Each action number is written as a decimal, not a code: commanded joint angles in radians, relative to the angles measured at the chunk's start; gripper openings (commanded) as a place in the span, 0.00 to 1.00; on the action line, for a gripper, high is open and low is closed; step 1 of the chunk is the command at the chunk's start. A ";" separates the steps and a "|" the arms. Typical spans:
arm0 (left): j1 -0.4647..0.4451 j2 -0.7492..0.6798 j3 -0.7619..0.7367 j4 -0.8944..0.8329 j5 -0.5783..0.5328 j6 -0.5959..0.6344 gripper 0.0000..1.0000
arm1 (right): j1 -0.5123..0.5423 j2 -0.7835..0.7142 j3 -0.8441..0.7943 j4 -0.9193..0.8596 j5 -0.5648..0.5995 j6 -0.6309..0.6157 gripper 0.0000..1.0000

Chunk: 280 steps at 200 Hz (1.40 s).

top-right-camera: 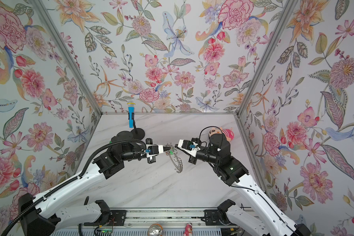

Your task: Remove the keys from the keyring

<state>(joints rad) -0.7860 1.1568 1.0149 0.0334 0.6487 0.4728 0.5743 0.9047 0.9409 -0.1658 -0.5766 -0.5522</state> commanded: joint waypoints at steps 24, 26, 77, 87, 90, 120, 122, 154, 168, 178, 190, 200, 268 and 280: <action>-0.008 -0.061 0.013 -0.005 0.052 -0.020 0.00 | -0.011 0.019 0.048 -0.011 0.055 -0.012 0.00; -0.008 -0.063 0.013 -0.003 0.053 -0.022 0.00 | -0.010 0.021 0.049 -0.012 0.055 -0.012 0.00; -0.008 -0.070 0.008 0.006 0.080 -0.028 0.00 | 0.013 0.048 0.035 0.001 0.087 -0.016 0.00; -0.008 -0.070 0.008 0.004 0.083 -0.027 0.00 | 0.016 0.055 0.042 0.000 0.083 -0.018 0.00; -0.009 -0.070 0.008 0.005 0.083 -0.027 0.00 | 0.018 0.057 0.044 -0.004 0.083 -0.018 0.00; -0.010 -0.068 0.012 0.017 0.094 -0.033 0.00 | 0.034 0.084 0.059 -0.027 0.084 -0.034 0.00; -0.010 -0.067 0.011 0.019 0.094 -0.035 0.00 | 0.036 0.085 0.058 -0.027 0.085 -0.034 0.00; -0.011 -0.059 0.007 0.025 0.099 -0.037 0.00 | 0.045 0.082 0.050 -0.011 0.102 -0.029 0.00; -0.010 -0.059 0.001 0.024 0.097 -0.034 0.00 | 0.044 0.072 0.051 -0.005 0.107 -0.027 0.00; -0.011 -0.058 -0.002 0.019 0.098 -0.031 0.00 | 0.038 0.063 0.051 0.000 0.109 -0.022 0.00; -0.012 -0.060 -0.009 0.019 0.101 -0.031 0.00 | 0.025 0.054 0.049 0.009 0.107 -0.014 0.00; -0.013 -0.063 -0.015 0.019 0.104 -0.033 0.00 | 0.013 0.046 0.046 0.017 0.103 -0.009 0.00; -0.021 -0.059 -0.022 -0.006 0.115 -0.036 0.00 | -0.001 0.049 0.057 0.035 0.101 -0.005 0.00; -0.021 -0.061 -0.025 -0.004 0.103 -0.035 0.00 | 0.001 0.052 0.063 0.029 0.097 -0.008 0.00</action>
<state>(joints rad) -0.7856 1.1236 1.0016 0.0307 0.6743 0.4454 0.6064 0.9539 0.9699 -0.1757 -0.5434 -0.5713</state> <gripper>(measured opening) 0.046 0.062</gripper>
